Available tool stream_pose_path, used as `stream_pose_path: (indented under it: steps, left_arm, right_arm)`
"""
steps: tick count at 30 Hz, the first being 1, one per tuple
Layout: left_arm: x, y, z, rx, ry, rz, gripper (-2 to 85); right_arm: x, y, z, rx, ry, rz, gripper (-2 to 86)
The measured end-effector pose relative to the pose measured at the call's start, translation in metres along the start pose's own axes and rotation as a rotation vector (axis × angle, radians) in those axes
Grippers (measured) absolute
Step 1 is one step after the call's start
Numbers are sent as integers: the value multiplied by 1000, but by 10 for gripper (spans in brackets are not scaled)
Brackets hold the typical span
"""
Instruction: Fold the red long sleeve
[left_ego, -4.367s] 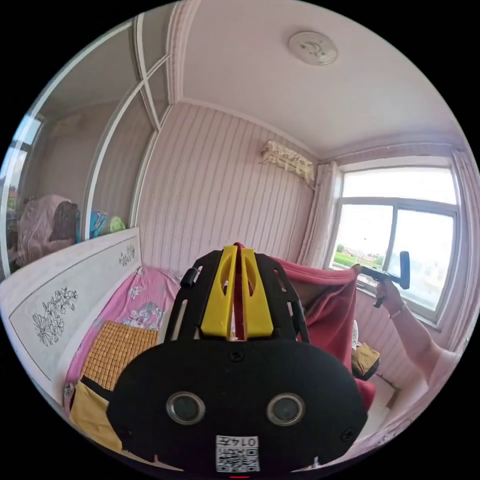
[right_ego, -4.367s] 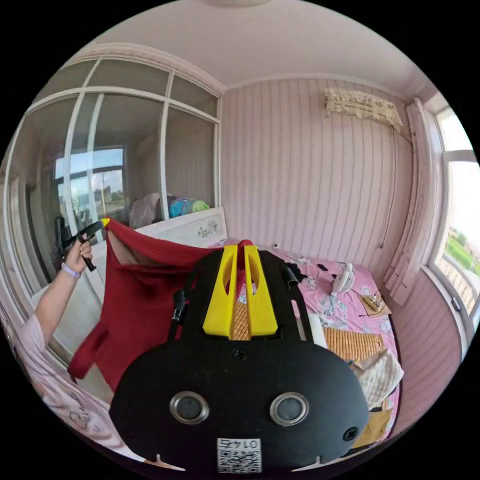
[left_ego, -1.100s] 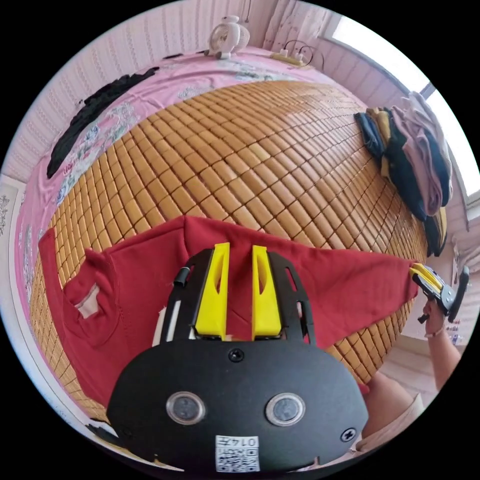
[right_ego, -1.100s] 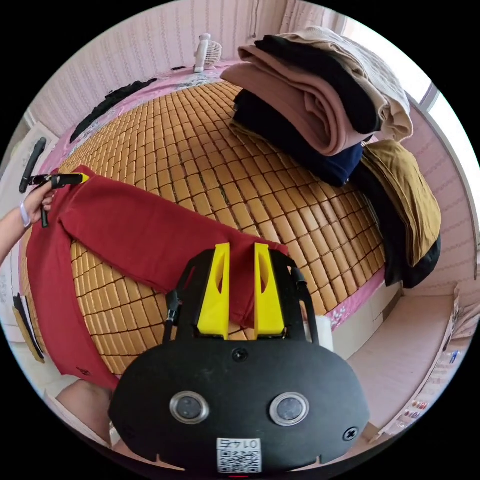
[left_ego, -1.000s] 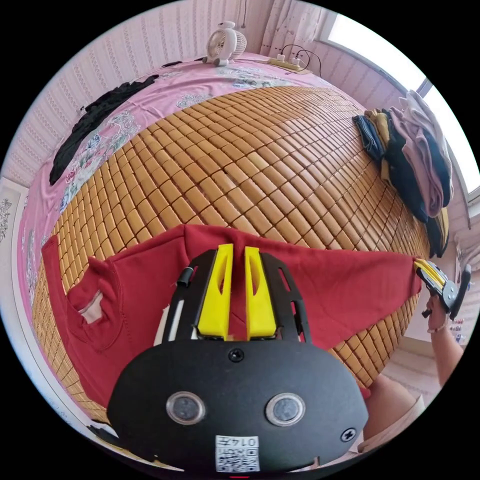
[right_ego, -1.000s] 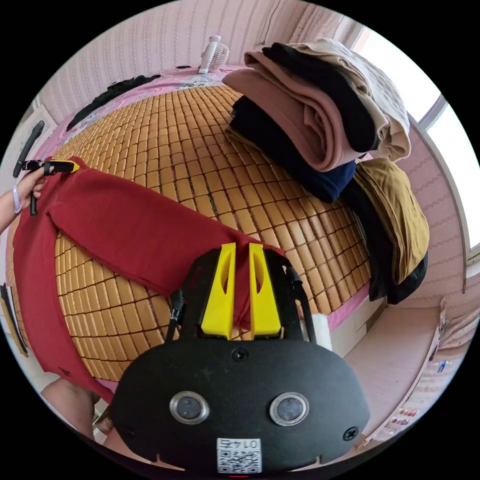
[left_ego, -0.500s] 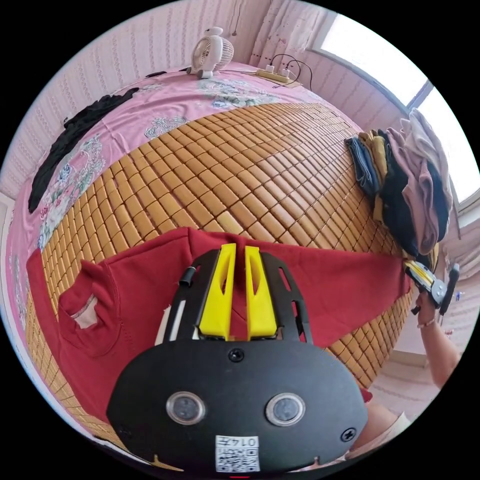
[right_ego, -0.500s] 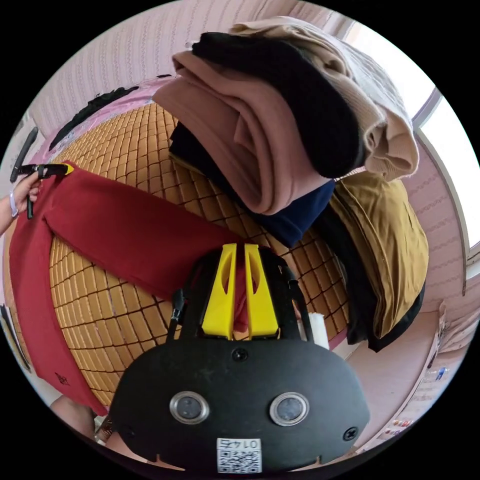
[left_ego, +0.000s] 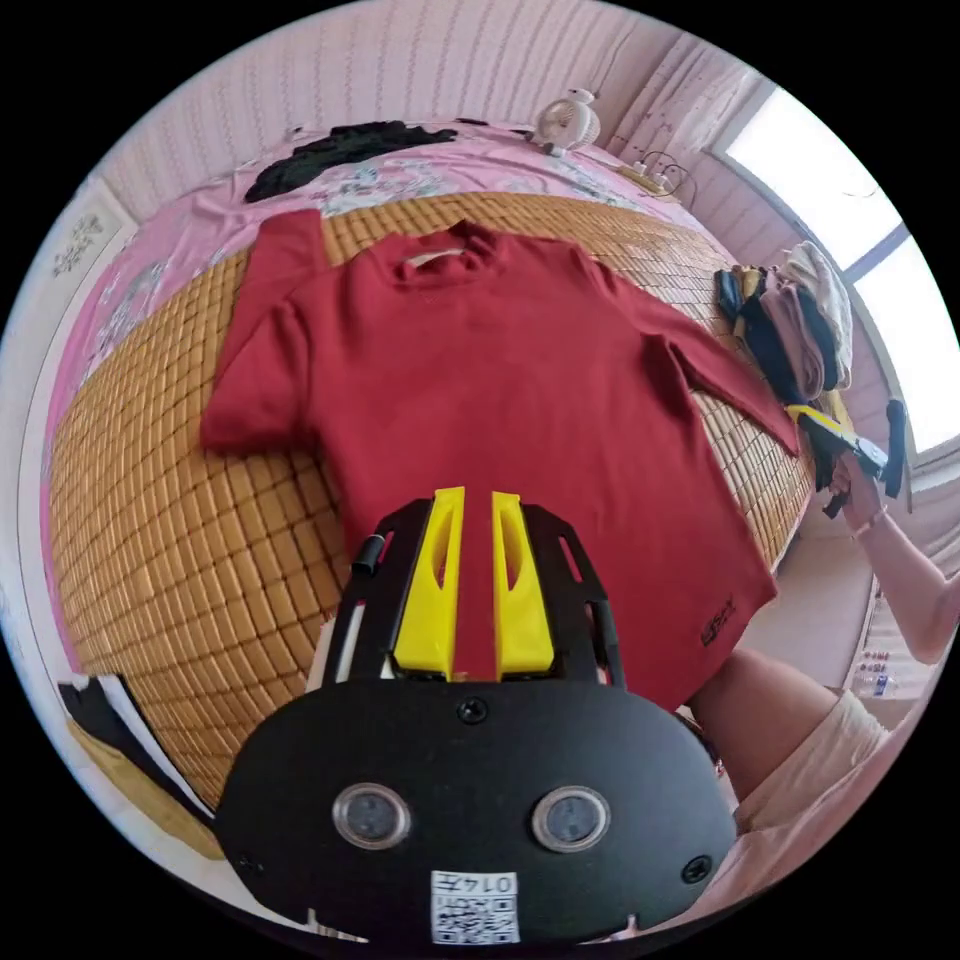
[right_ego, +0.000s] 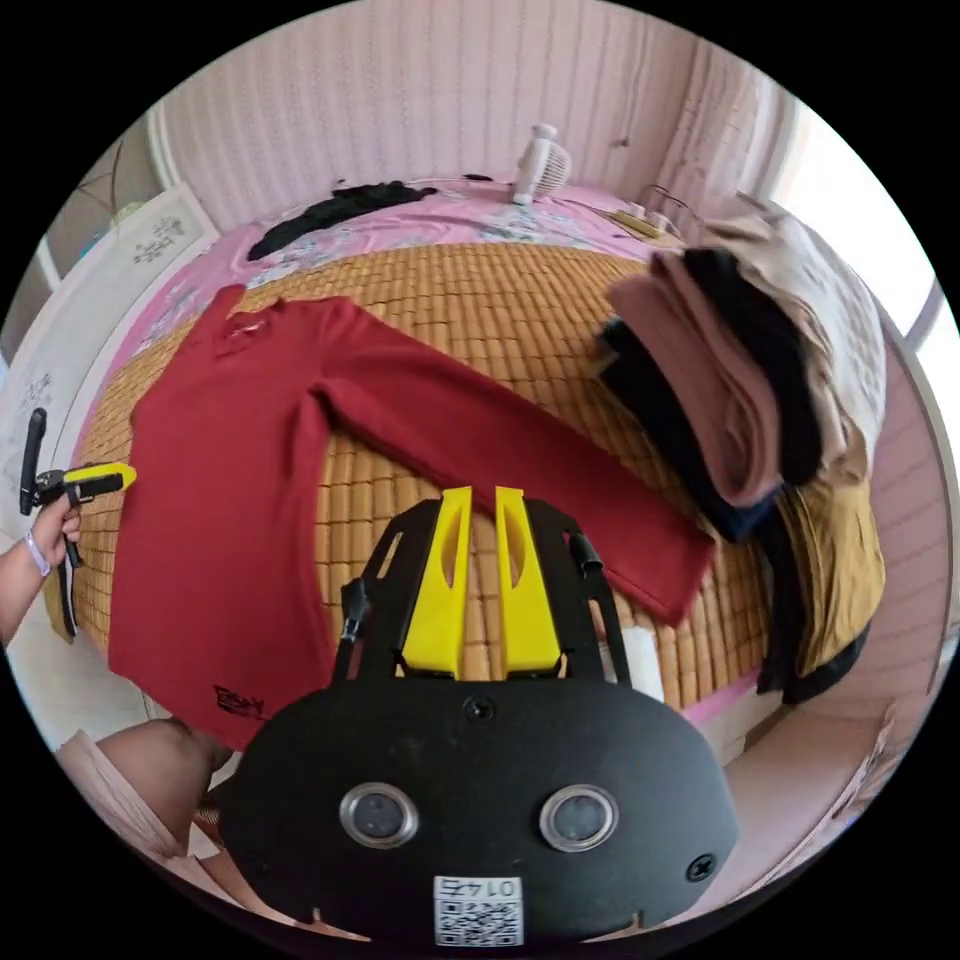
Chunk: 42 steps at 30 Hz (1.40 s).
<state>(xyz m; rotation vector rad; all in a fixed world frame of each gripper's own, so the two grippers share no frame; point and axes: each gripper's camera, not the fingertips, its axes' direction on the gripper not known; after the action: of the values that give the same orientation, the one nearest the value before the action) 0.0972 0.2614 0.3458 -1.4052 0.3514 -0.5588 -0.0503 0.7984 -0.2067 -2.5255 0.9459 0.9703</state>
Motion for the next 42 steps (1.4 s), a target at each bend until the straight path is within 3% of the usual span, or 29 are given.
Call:
stream_pose_path:
  steps: [7, 10, 14, 16, 19, 24, 27, 29, 31, 33, 36, 42]
  left_arm:
    - [-51, 119, -16, -71, -49, -188, 63]
    - [-60, 143, -23, -14, -34, -190, 58]
    - [-68, 164, -37, 34, -43, -173, 55]
    - [-70, 174, -44, 54, -48, -172, 55]
    - [-80, 189, -56, 83, -28, -188, 54]
    - [-102, 212, -76, 128, 50, -275, 55]
    - [-111, 231, -91, 150, 98, -301, 53]
    - [-120, 251, -109, 156, 155, -336, 43]
    - [-128, 271, -128, 181, 196, -373, 41]
    - [-134, 292, -152, 200, 230, -407, 42]
    - [-142, 326, -193, 226, 254, -463, 57]
    - [-180, 401, -239, 205, 194, -735, 74]
  right_arm:
    - [-284, -162, 101, 106, -354, -456, 76]
    - [-398, -215, 147, 53, -451, -533, 101]
    - [-505, -251, 211, -19, -411, -538, 122]
    - [-552, -263, 258, -79, -287, -525, 127]
    - [-582, -263, 321, -189, -64, -564, 112]
    - [-593, -265, 353, -208, -76, -613, 37]
    - [-598, -251, 332, -87, -211, -881, 26]
    - [-595, -241, 309, -73, -445, -1054, 26]
    - [-587, -233, 272, -131, -804, -1245, 29]
    - [-581, -229, 252, -100, -929, -1315, 37]
    - [-575, -233, 262, -30, -1013, -1233, 56]
    - [-575, -210, 351, -112, -730, -1109, 77]
